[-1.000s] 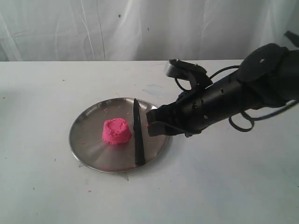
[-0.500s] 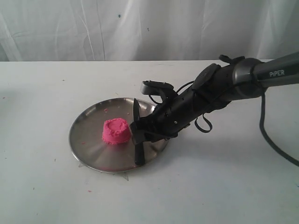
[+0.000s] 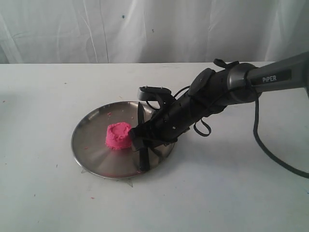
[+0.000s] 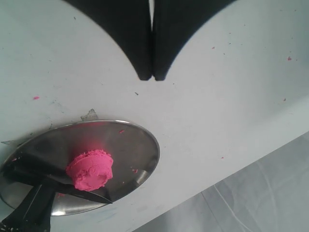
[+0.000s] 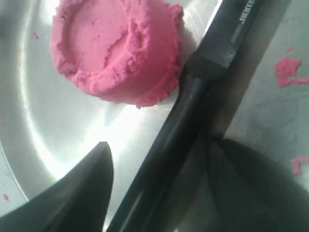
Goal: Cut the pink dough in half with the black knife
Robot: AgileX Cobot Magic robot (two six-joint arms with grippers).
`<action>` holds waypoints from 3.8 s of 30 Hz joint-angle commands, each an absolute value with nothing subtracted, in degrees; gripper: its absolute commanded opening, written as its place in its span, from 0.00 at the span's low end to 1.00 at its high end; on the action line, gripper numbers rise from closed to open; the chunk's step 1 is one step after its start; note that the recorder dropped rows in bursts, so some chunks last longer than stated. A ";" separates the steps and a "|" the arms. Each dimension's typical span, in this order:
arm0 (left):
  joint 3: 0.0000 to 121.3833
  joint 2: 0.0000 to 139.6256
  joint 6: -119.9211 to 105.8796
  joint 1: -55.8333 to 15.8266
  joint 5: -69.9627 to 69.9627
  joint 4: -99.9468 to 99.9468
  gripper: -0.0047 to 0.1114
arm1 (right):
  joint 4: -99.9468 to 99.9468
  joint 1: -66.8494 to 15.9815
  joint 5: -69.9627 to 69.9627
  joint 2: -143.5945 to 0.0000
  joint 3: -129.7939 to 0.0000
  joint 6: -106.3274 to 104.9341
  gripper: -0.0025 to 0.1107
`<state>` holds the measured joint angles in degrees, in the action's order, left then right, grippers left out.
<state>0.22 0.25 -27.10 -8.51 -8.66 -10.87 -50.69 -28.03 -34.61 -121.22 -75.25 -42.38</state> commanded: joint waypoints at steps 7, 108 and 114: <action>0.00 0.00 -26.94 -8.64 -8.64 -11.37 0.04 | -40.80 -29.26 -34.17 -125.81 -74.77 -33.89 0.50; 0.00 0.00 -28.76 -8.64 -8.63 -11.37 0.04 | 8.19 -45.67 -49.85 -109.35 -79.91 -1.14 0.06; 0.00 0.00 -28.76 -8.64 -8.63 -11.37 0.04 | 8.05 -45.67 -49.86 -109.35 -79.91 -1.14 0.06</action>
